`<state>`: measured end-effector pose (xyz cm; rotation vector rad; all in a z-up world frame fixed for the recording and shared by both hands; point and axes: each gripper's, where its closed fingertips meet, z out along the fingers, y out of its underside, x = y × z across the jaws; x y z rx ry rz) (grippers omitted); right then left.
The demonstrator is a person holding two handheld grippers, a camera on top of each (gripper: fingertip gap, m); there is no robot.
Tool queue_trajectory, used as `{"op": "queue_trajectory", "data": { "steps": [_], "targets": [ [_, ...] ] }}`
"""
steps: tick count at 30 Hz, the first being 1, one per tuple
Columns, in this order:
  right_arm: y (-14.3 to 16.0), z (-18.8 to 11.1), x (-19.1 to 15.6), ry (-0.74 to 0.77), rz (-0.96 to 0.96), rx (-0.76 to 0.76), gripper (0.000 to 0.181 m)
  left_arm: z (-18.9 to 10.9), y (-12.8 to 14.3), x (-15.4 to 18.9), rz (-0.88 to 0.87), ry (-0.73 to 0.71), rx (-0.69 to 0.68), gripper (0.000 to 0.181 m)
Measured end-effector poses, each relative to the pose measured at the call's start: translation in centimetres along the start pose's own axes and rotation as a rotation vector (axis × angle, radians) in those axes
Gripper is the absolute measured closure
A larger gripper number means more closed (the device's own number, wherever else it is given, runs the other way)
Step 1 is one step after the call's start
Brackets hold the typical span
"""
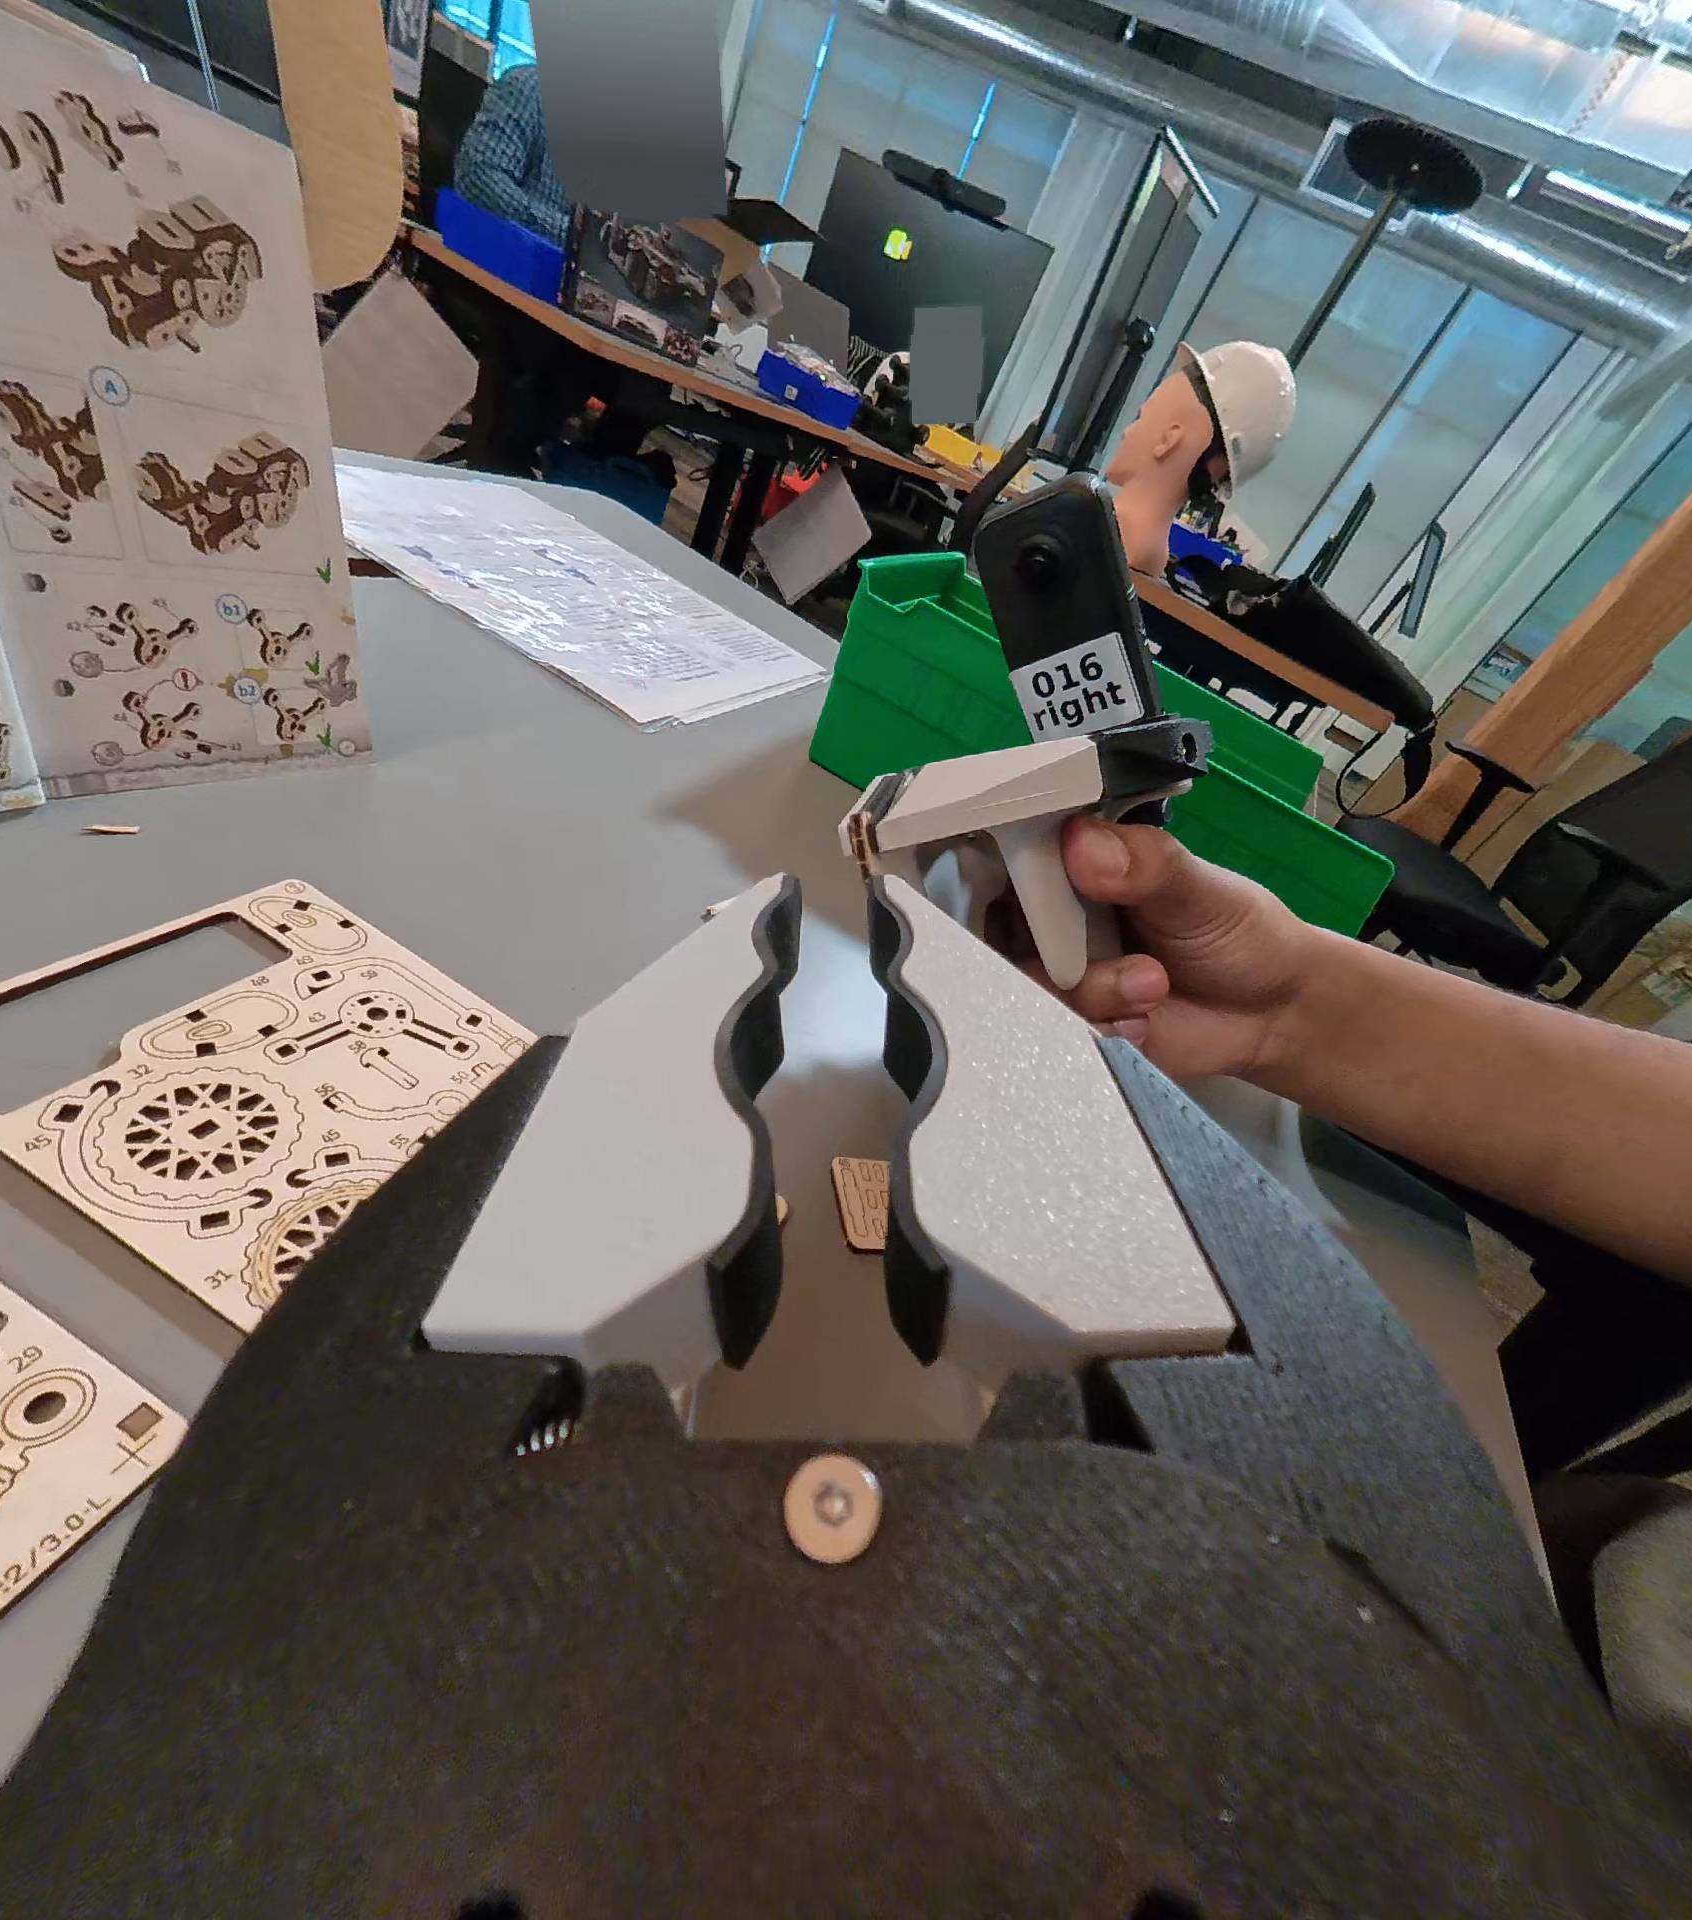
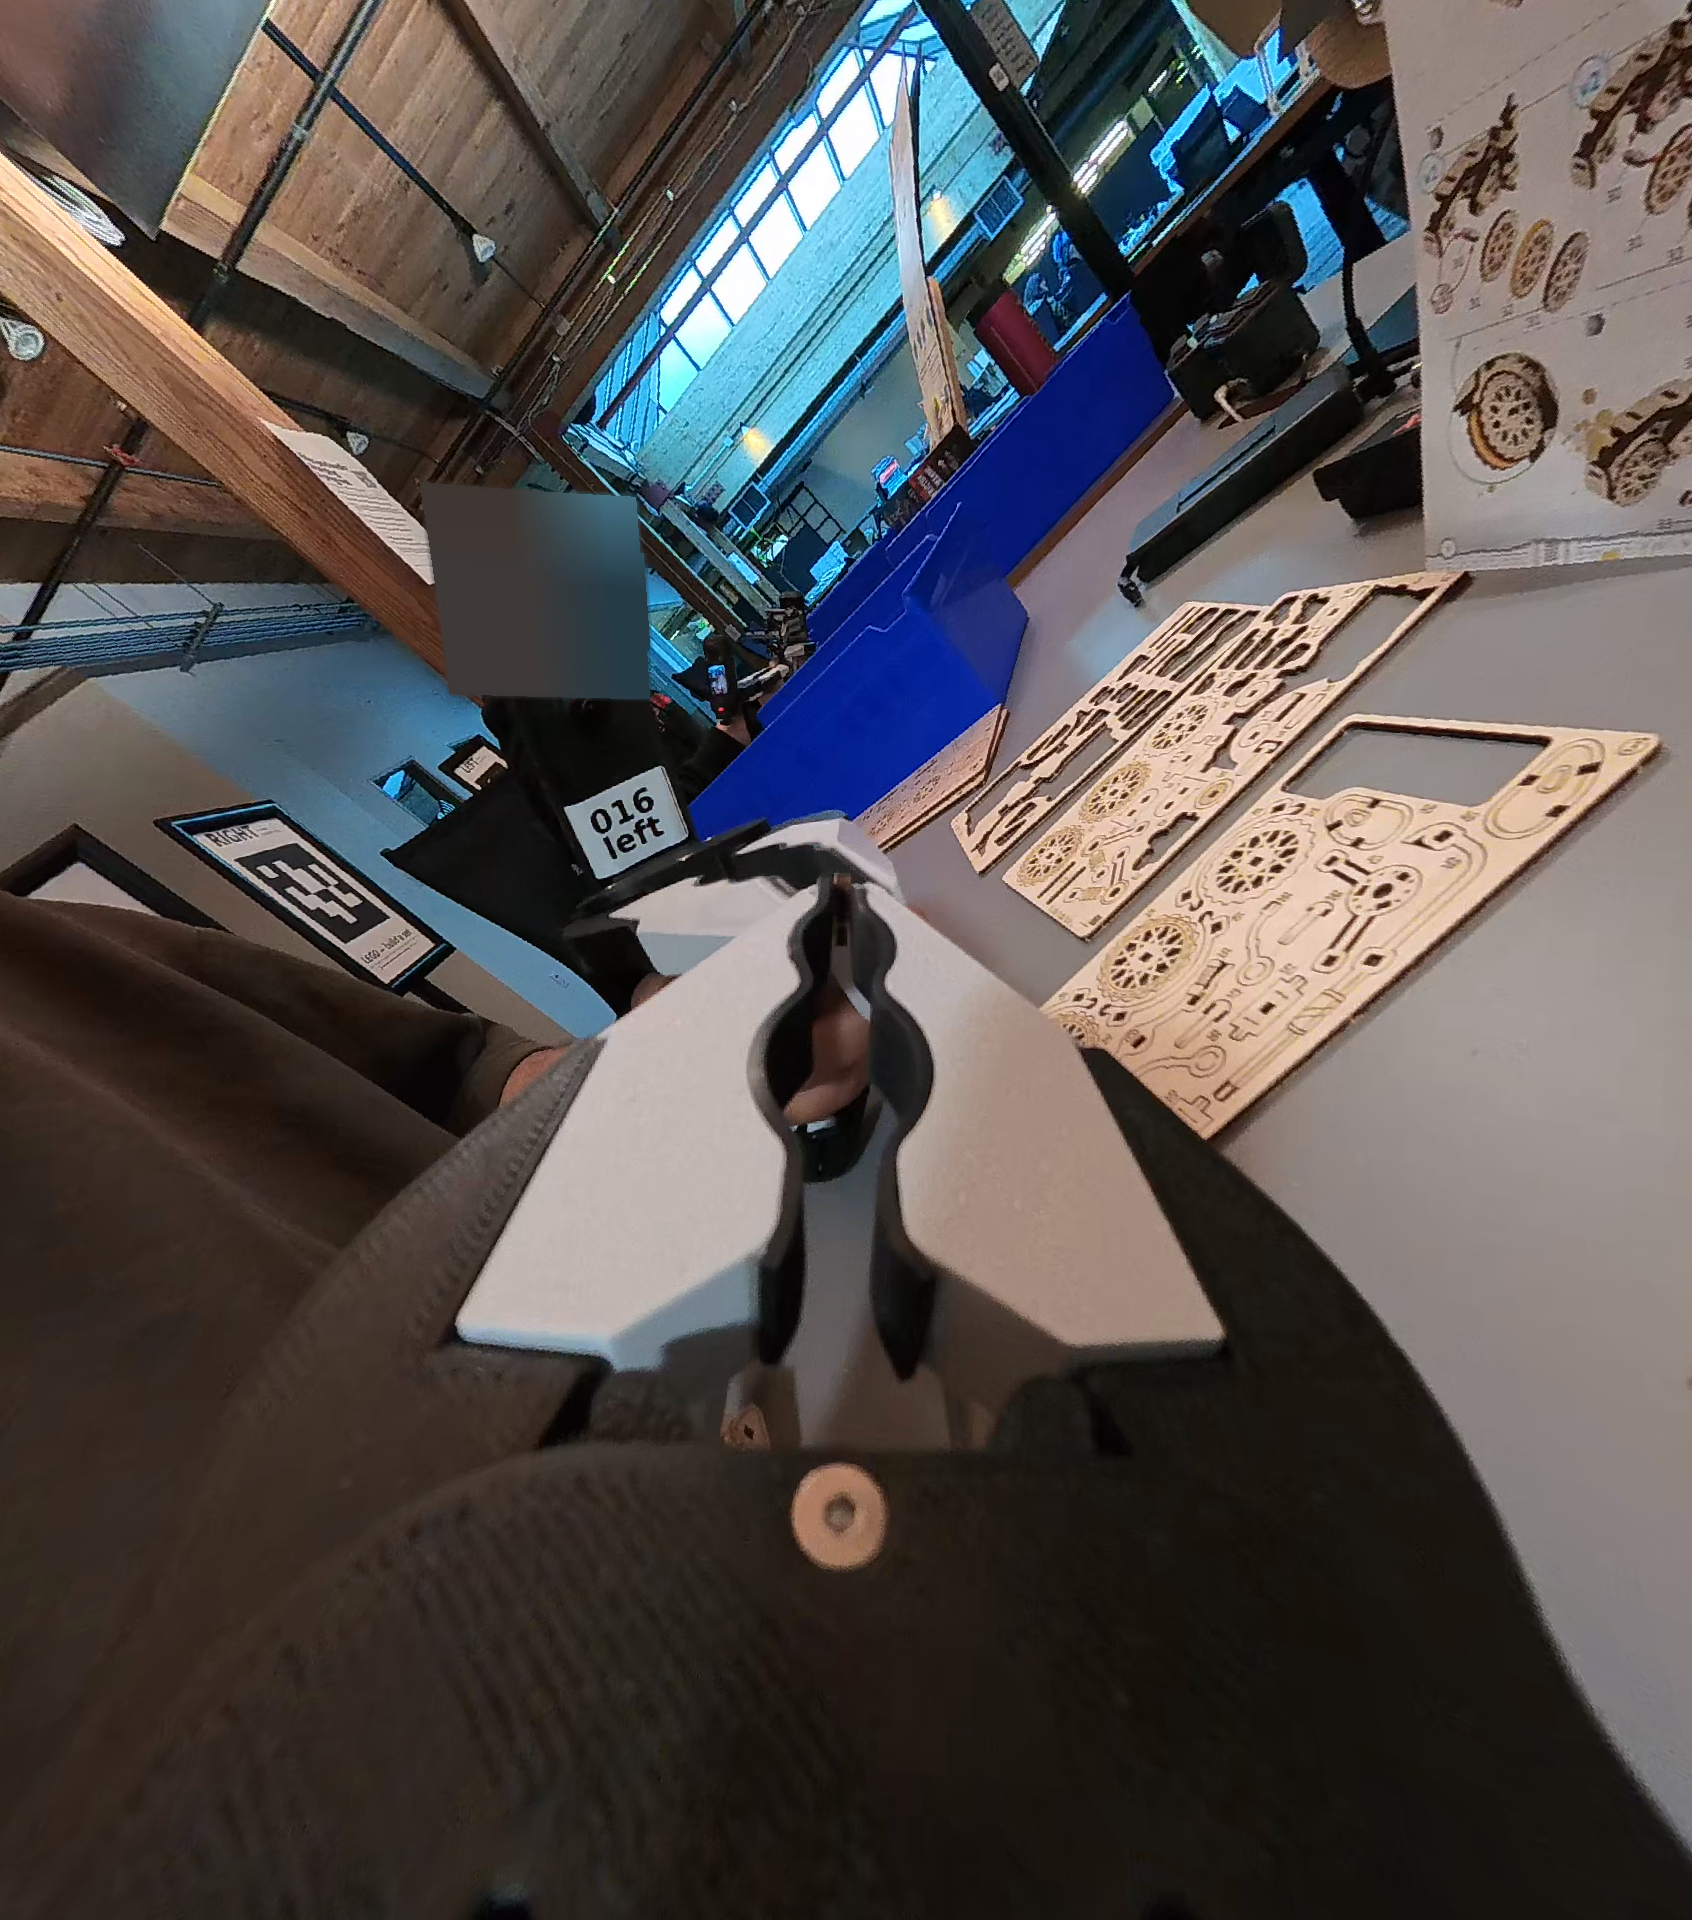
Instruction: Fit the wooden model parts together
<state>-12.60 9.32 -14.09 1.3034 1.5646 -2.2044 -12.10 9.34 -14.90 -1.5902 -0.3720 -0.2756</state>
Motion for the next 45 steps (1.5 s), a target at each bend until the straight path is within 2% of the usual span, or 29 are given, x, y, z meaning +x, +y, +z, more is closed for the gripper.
{"op": "queue_trajectory", "data": {
  "steps": [36, 45],
  "targets": [
    [0.3, 0.1, 0.2, 0.019, -0.027, -0.022, 0.181, 0.6, 1.5, 1.2, -0.056, 0.072, -0.077, 0.166],
    [0.5, 0.2, 0.1, 0.018, -0.037, -0.028, 0.181, 0.5, 1.2, 0.9, -0.092, 0.069, -0.064, 0.177]
  ]
}}
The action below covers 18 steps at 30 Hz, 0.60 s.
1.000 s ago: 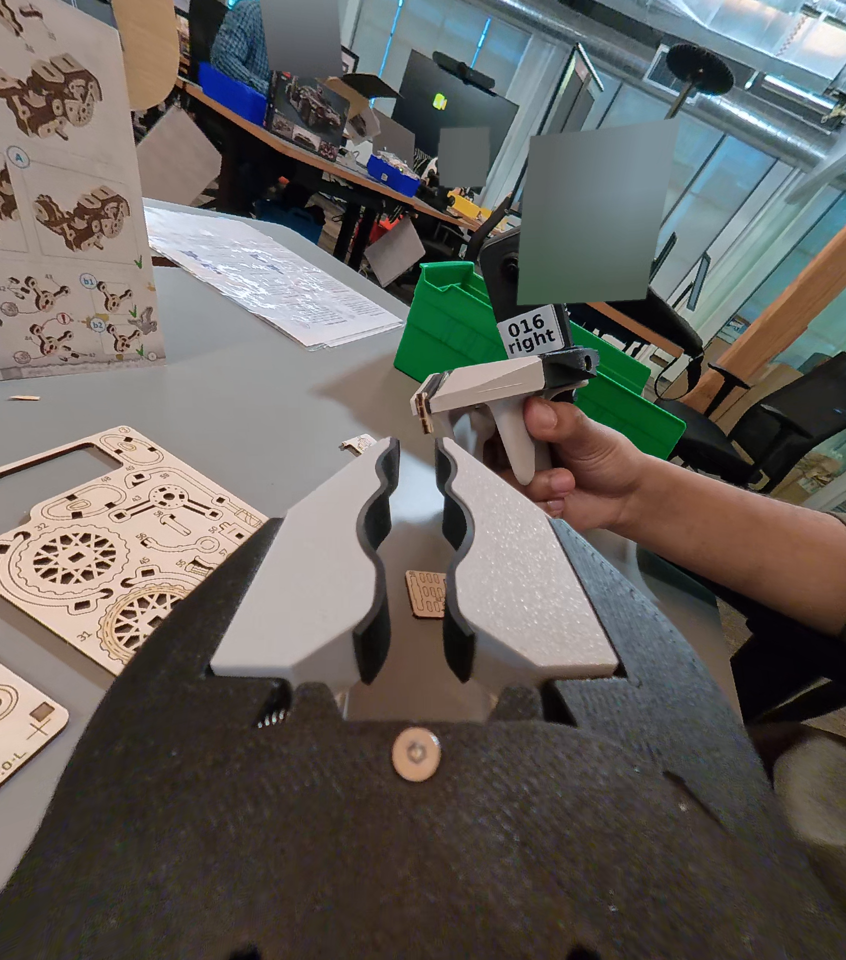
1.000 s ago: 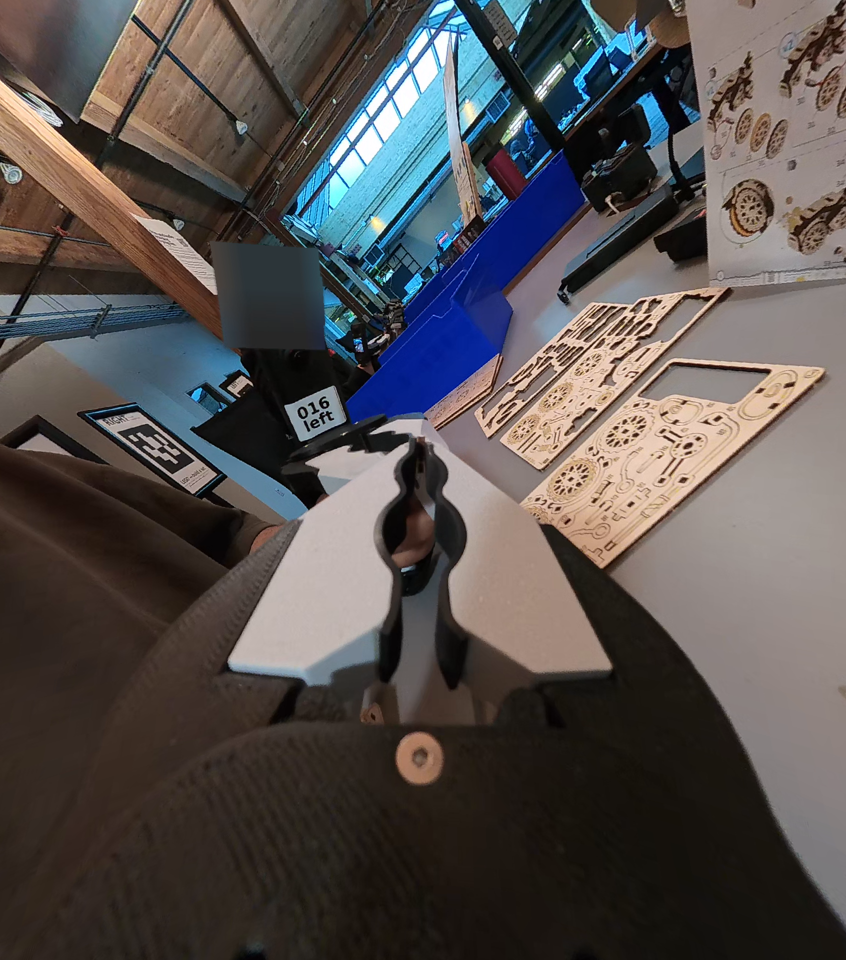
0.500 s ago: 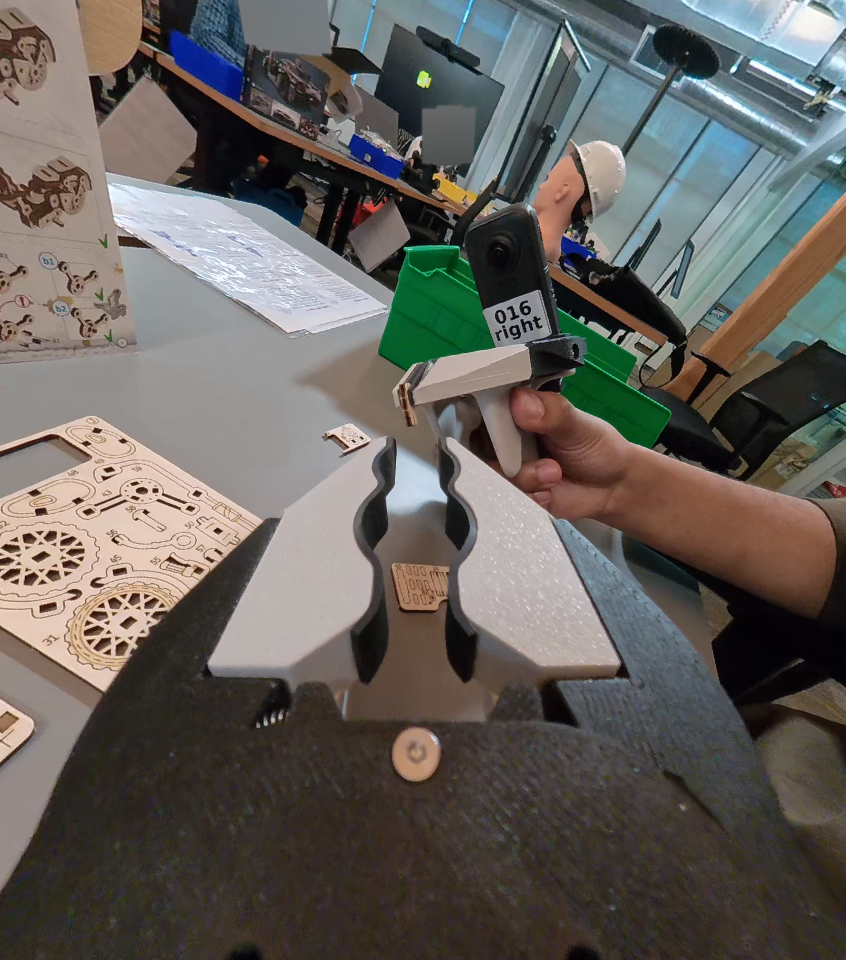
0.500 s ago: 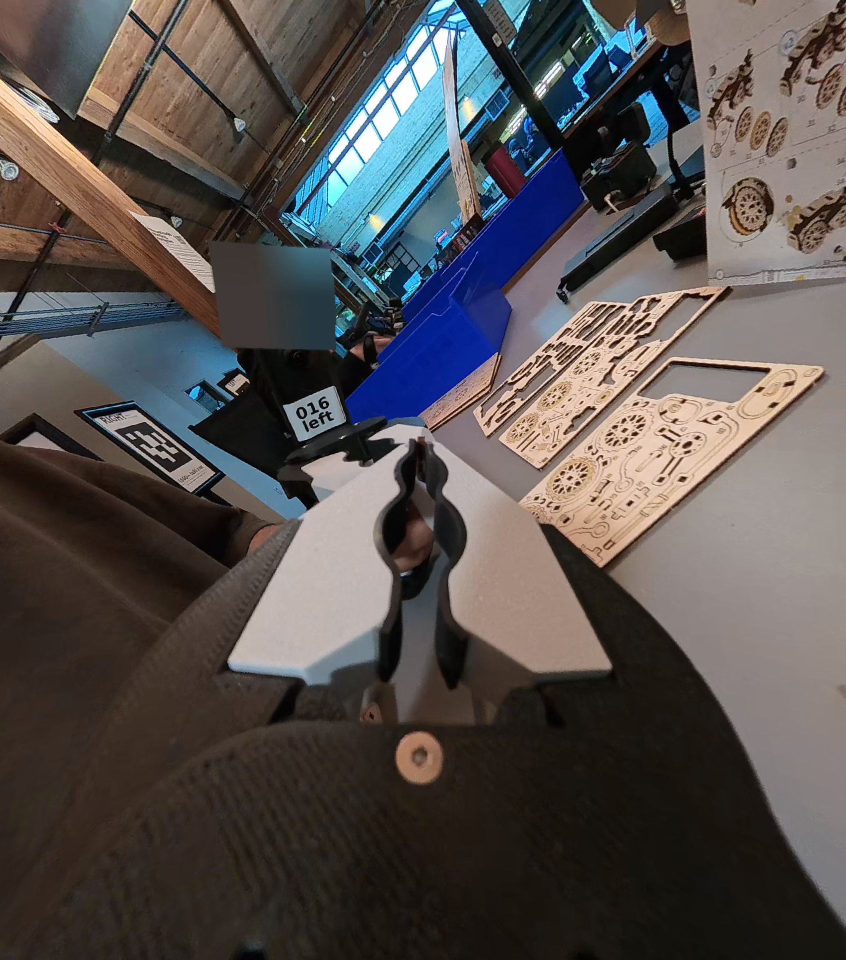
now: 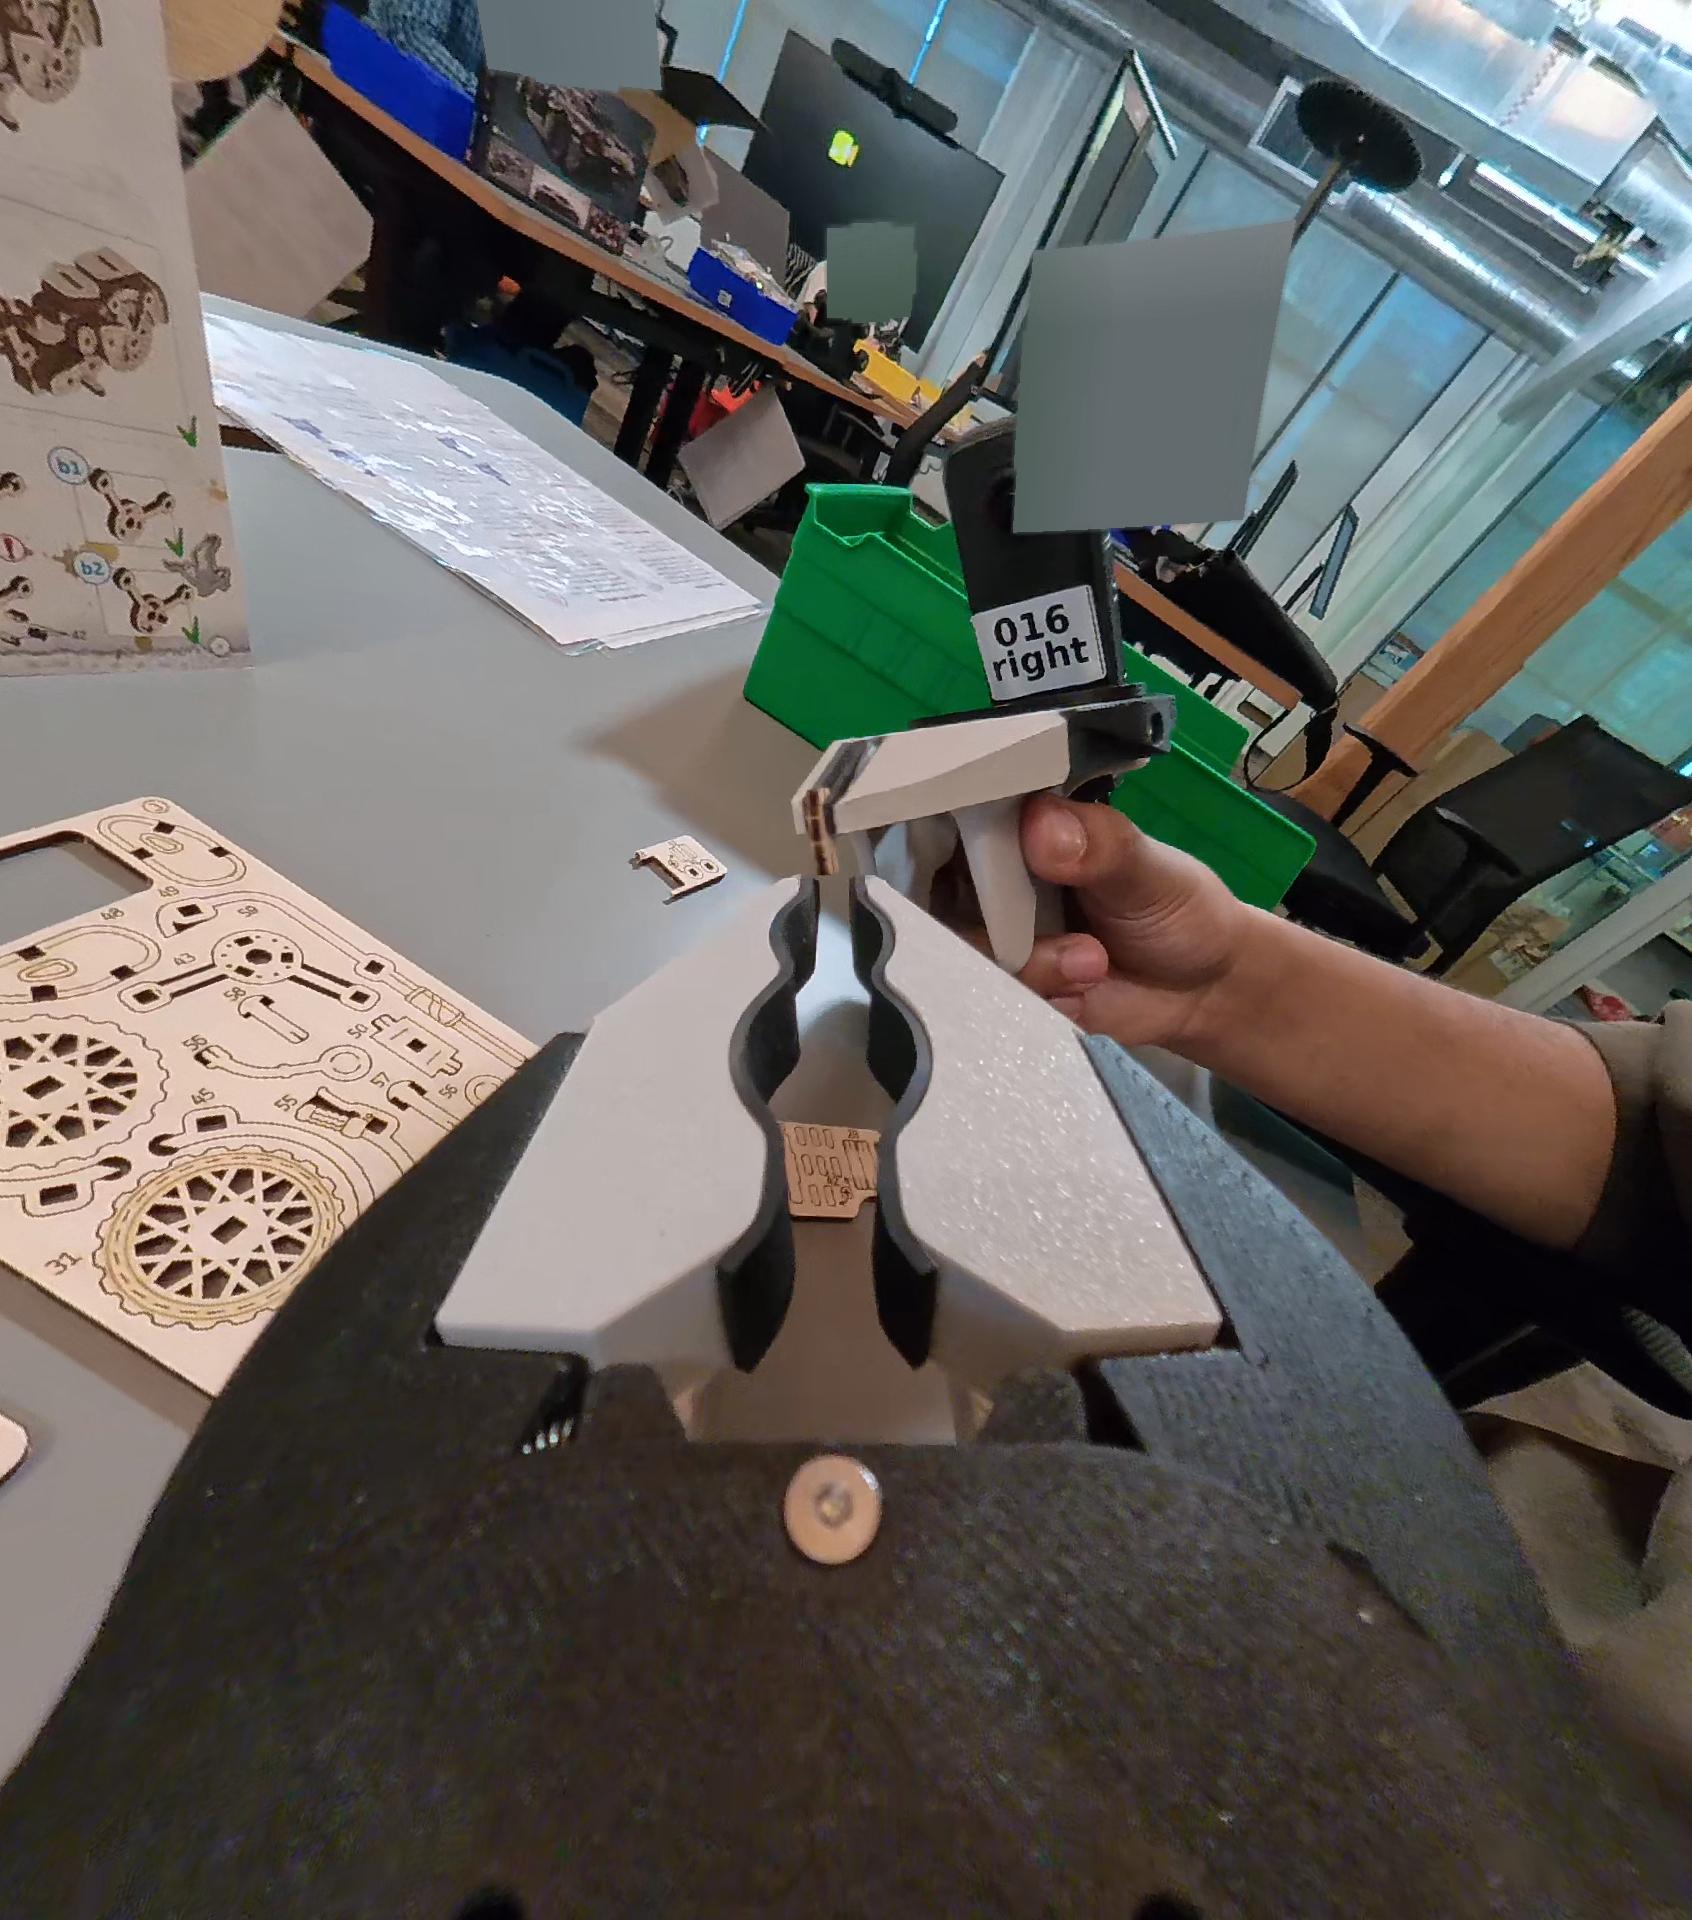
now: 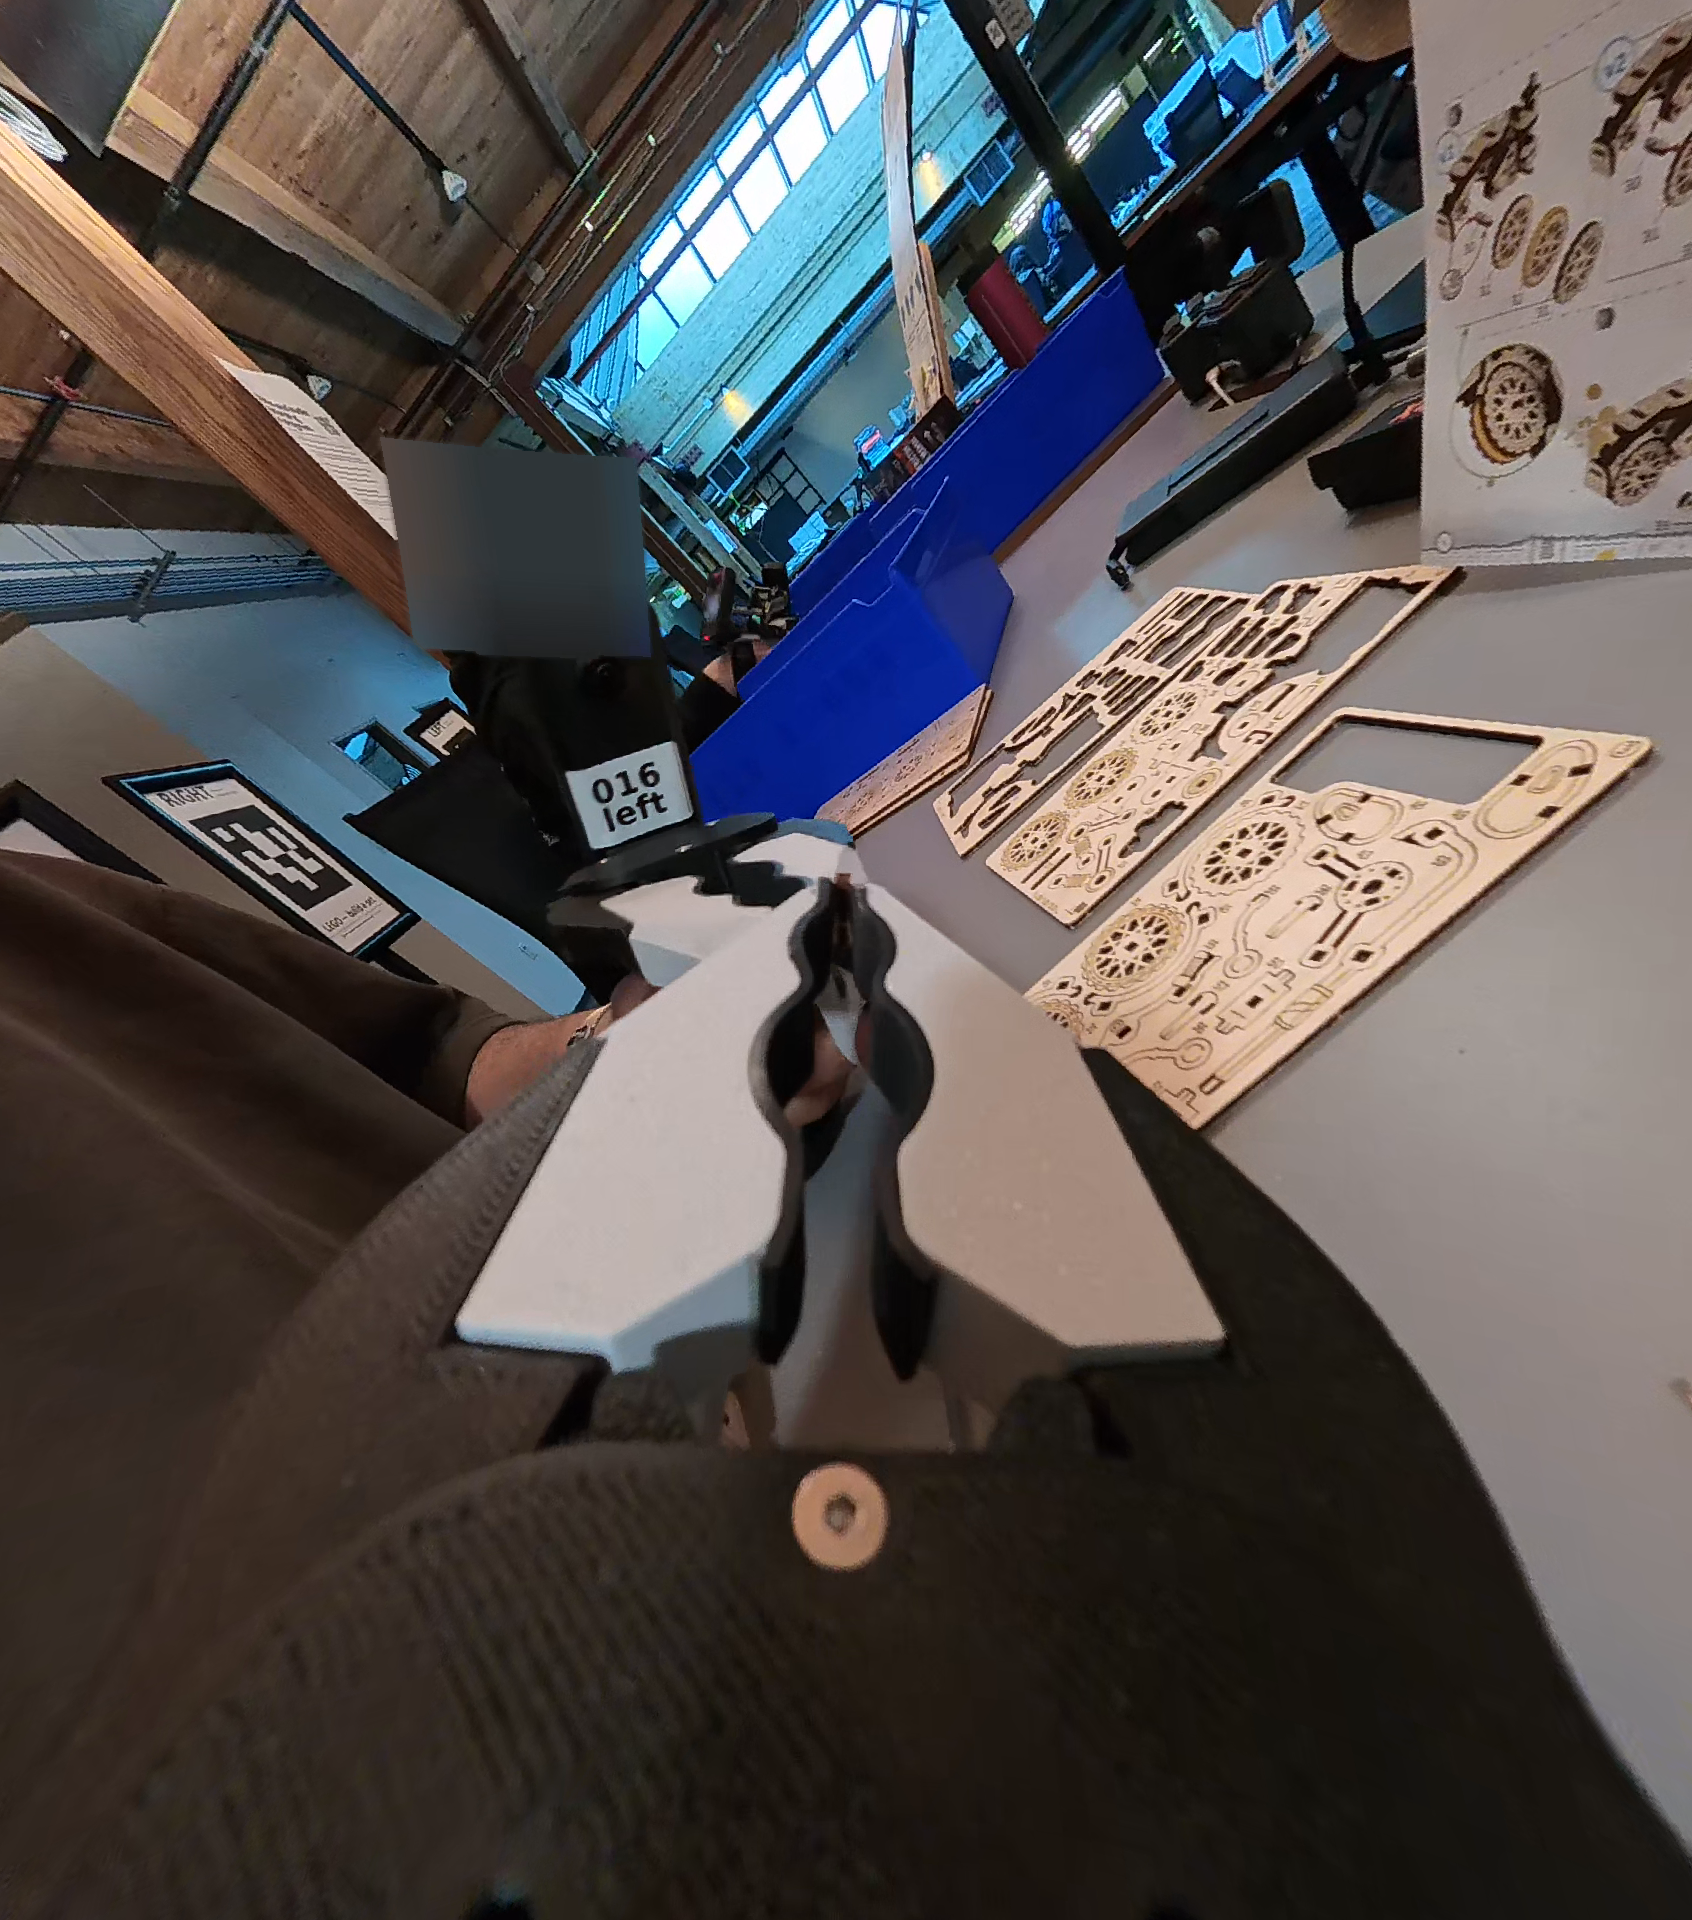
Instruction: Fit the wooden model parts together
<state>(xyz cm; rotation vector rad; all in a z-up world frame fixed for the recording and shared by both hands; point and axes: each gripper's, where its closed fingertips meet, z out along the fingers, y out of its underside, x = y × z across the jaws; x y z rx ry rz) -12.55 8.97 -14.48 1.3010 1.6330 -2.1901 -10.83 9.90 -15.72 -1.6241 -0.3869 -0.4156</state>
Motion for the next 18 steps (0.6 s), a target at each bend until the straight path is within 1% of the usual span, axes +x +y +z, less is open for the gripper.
{"op": "queue_trajectory", "data": {
  "steps": [4, 10, 13, 15, 18],
  "targets": [
    [0.1, 0.1, -0.2, -0.009, -0.009, -0.006, 0.181, -0.1, -0.3, 0.0, -0.053, 0.023, 0.017, 0.174],
    [0.2, 0.2, -0.3, -0.014, -0.016, -0.013, 0.181, -0.2, -0.5, 0.2, -0.080, 0.047, 0.024, 0.179],
    [0.2, 0.2, -0.3, -0.022, -0.015, -0.012, 0.181, -0.2, -0.4, 0.2, -0.033, 0.035, 0.012, 0.180],
    [0.2, 0.2, -0.2, -0.014, -0.027, -0.003, 0.180, -0.2, -0.4, -0.1, 0.024, 0.001, 0.006, 0.180],
    [-0.2, 0.0, 0.5, 0.039, -0.054, 0.025, 0.165, -0.6, -0.9, -1.1, 0.161, -0.098, 0.012, 0.181]
  ]
}}
